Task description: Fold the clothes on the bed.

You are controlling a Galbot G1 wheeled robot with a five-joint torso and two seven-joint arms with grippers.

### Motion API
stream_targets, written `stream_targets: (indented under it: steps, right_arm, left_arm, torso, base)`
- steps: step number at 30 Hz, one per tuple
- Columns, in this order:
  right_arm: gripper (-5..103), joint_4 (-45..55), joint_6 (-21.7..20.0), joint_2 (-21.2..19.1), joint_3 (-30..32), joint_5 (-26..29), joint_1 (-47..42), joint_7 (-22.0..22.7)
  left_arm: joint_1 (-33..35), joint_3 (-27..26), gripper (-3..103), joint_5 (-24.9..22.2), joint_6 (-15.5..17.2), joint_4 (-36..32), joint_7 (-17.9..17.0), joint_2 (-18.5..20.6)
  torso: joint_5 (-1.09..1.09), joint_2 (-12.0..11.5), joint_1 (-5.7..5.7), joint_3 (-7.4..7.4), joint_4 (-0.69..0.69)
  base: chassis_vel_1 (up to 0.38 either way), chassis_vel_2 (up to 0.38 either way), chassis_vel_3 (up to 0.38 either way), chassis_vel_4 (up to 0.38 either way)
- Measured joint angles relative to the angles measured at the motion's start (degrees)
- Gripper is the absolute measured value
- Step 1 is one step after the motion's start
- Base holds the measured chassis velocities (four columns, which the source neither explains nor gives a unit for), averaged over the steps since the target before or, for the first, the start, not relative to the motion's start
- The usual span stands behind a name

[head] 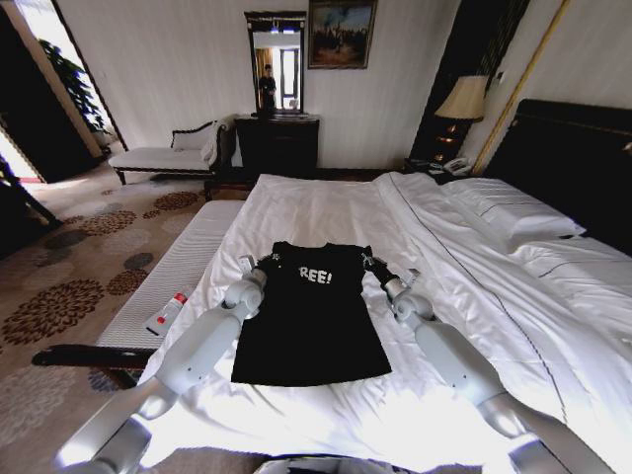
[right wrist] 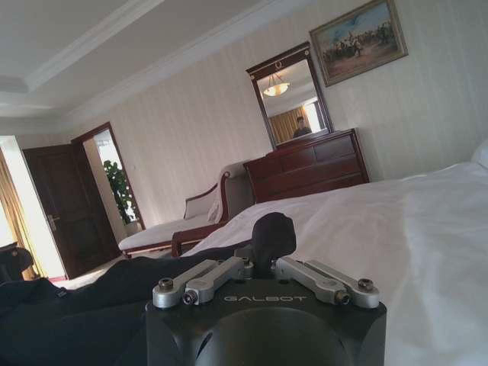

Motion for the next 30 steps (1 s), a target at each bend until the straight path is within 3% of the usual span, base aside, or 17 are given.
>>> stream_targets:
  steps: [4, 11, 20, 30]
  right_arm:
    - [1, 5.57, 0.32, -0.15, 2.05, -2.60, -8.77, 0.47]
    - [1, 9.82, 0.61, -0.46, 4.31, -3.61, -13.52, 1.04]
    - [1, 18.74, 1.26, -0.52, 9.26, -7.61, -26.22, 0.49]
    - [1, 21.91, 2.79, -0.31, 12.03, -8.66, -34.41, -0.84]
  left_arm:
    - [11.65, -3.74, 2, 2.38, -0.16, -8.80, -0.51, 1.92]
    - [19.48, -6.15, 2, 2.96, -0.88, -15.13, -0.61, 3.47]
    - [30.84, -9.64, 2, 6.28, -1.63, -23.08, 0.11, 7.60]
    - [42.03, -12.16, 2, 11.27, -1.94, -27.00, 0.22, 5.56]
  torso:
    - [0.02, 0.00, -0.02, 0.00, -0.02]
    - [0.02, 0.00, 0.00, 0.01, -0.01]
    - [0.02, 0.00, 0.00, 0.01, -0.03]
    - [0.02, -0.01, 0.00, 0.01, -0.01]
  base:
    - [0.000, 0.000, 0.000, 0.000]
    - [0.000, 0.000, 0.000, 0.000]
    - [0.000, 0.000, 0.000, 0.000]
    - [0.000, 0.000, 0.000, 0.000]
